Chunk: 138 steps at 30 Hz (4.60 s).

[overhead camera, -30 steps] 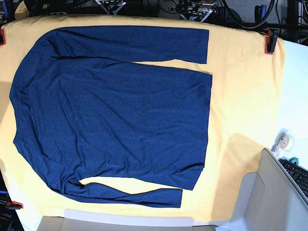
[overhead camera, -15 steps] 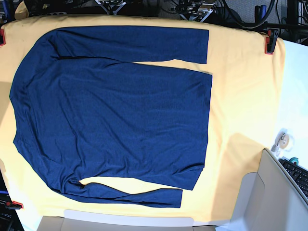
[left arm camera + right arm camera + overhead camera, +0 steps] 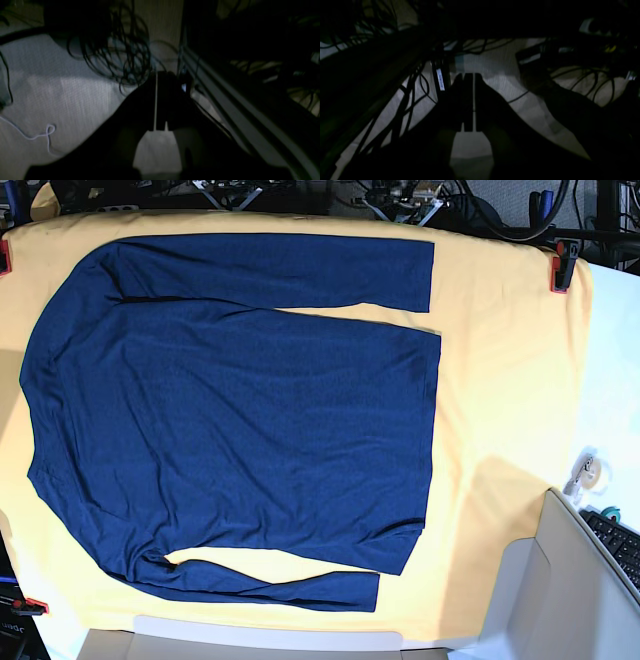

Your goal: Fold the T-shirt properly

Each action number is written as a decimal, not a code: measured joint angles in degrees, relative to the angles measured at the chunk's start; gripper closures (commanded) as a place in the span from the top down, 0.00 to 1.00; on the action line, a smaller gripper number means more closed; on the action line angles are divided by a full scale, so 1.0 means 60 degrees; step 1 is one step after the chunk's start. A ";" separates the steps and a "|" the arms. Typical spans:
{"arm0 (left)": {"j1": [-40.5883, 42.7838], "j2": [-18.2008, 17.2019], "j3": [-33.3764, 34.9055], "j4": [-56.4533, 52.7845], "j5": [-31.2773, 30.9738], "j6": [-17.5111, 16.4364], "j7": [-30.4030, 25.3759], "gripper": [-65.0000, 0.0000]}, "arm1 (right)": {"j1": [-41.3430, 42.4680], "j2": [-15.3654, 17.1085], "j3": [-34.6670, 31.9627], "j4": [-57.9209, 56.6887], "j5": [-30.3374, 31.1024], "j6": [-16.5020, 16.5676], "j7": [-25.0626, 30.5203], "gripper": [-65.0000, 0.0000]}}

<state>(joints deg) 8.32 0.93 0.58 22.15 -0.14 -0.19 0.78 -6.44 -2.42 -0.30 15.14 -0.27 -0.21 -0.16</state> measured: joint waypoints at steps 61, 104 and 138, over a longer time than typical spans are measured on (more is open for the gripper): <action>0.5803 -0.2892 -0.1304 1.6138 -0.7839 -0.2404 0.7377 0.18 | -0.8375 0.1570 0.7125 1.6688 1.1398 0.3238 -0.6736 0.38; 0.4615 -0.2881 -0.1242 1.5992 -0.7839 -0.2441 0.8936 0.22 | -0.4266 0.0321 0.8437 1.2058 1.2987 0.4153 -0.8892 0.45; 0.4615 -0.3126 -0.1286 1.5981 -0.7836 -0.2441 0.9296 0.22 | -0.4754 -0.0616 0.8178 1.3693 1.3289 0.1126 -0.7836 0.45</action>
<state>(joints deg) 36.01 -17.82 -7.14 118.04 -47.16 -14.83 56.55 -34.96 -6.11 48.77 97.30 79.46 6.55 -47.18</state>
